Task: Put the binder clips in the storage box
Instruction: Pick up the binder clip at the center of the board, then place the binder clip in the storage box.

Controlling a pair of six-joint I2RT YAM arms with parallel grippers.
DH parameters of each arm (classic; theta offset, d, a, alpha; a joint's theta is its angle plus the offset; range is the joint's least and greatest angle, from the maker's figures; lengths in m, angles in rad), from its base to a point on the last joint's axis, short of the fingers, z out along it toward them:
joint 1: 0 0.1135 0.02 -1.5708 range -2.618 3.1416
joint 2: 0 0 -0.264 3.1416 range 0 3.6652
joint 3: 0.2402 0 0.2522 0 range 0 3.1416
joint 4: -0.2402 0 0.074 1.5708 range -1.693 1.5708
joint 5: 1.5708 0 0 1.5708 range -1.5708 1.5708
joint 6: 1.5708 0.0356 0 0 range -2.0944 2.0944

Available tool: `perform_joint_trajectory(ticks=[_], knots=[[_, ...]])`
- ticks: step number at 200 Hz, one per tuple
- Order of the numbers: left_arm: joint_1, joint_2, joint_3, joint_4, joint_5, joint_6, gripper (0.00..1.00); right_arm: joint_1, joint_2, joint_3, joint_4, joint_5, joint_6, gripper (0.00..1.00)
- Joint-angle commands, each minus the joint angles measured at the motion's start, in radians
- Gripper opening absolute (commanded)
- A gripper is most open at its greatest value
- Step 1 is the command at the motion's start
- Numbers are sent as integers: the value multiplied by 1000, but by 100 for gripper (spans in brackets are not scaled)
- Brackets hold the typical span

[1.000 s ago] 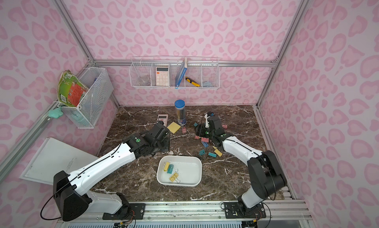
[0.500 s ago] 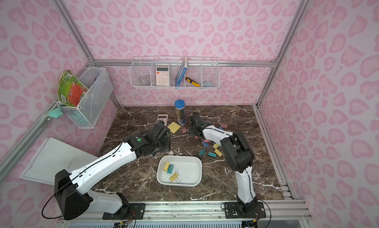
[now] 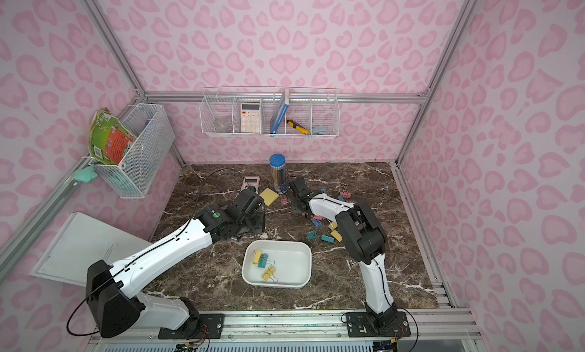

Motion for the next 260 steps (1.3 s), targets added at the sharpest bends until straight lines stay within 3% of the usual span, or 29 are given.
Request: perform_joint_trajectory(ticks=[1,31,63,110,176,209,232,260], knots=[[-1,9,27,2,-24,68,57,-3,-22,-26,10,-7,24,11],[-14,20,77,-37,-92,159,57,-6,-79,-70,36,20,32,0],[-54,65,193,-161,-264,210,56,-29,-162,-160,93,14,51,0],[-163,180,361,-335,-565,229,53,-97,-351,-392,363,-181,151,0],[-179,206,380,-339,-576,216,52,-156,-691,-736,747,-482,324,0],[-179,214,378,-325,-575,208,52,-150,-881,-971,977,-602,529,0],[-179,214,371,-304,-566,209,52,-83,-1048,-1103,1002,-586,608,0],[-179,220,376,-299,-562,210,52,75,-1283,-1220,921,-478,684,0]])
